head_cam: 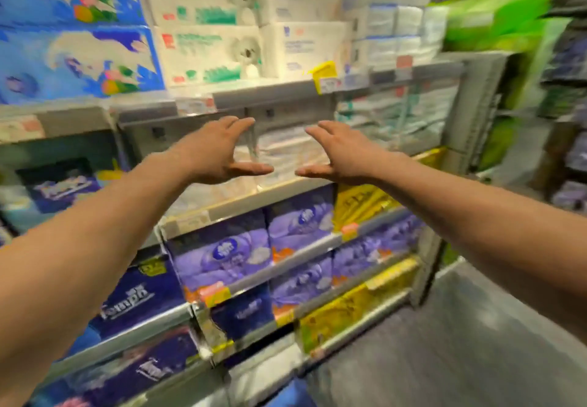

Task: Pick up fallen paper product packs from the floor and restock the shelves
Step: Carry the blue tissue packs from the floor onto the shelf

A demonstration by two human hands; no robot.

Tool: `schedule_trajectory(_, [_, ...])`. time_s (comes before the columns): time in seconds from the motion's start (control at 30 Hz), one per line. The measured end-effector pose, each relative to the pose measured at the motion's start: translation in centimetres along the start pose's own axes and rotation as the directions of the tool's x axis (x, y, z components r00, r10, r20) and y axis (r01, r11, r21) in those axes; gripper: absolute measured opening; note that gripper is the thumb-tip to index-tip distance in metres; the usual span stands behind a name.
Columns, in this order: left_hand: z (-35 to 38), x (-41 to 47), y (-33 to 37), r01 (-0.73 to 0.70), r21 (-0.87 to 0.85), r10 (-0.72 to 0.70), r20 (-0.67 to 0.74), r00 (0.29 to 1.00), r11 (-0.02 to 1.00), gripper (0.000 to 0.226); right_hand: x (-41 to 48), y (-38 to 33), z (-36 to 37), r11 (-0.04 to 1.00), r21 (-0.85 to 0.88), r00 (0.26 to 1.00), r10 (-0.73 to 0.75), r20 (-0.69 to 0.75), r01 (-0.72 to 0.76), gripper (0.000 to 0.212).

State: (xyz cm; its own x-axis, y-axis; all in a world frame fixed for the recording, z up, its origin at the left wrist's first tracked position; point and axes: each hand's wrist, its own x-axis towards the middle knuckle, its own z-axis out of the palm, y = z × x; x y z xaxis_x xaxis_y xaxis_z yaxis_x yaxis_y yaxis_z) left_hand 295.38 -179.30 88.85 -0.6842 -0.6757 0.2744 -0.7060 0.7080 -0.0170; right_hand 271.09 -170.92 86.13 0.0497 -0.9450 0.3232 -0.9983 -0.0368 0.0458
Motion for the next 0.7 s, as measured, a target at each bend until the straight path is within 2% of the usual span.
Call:
schedule_trajectory(0.1, [3.3, 0.7, 6.6, -0.134, -0.082, 0.140, 0.067, 0.988, 0.988, 0.119, -6.5, 4.1, 1.0, 0.995, 0.040, 0.995, 0.093, 0.041, -0.094, 0.114])
schedule_trajectory(0.2, [7.4, 1.9, 13.4, -0.274, -0.166, 0.296, 0.121, 0.948, 0.947, 0.129, -13.4, 9.3, 3.0, 0.970, 0.039, 0.967, 0.236, 0.096, -0.240, 0.098])
schedule_trajectory(0.27, [10.4, 3.3, 18.2, -0.341, -0.219, 0.377, 0.154, 0.913, 0.914, 0.135, -18.1, 13.2, 4.4, 0.937, 0.031, 0.931, 0.342, 0.126, -0.348, 0.099])
schedule_trajectory(0.47, [17.0, 7.8, 36.2, -0.482, -0.276, 0.539, 0.196, 0.819, 0.832, 0.147, -33.3, 25.7, 5.8, 0.794, 0.006, 0.772, 0.590, 0.236, -0.608, 0.101])
schedule_trajectory(0.7, [22.6, 12.6, 56.1, -0.553, -0.399, 0.661, 0.216, 0.719, 0.731, 0.131, -47.8, 39.2, 4.5, 0.633, -0.021, 0.587, 0.729, 0.353, -0.774, 0.099])
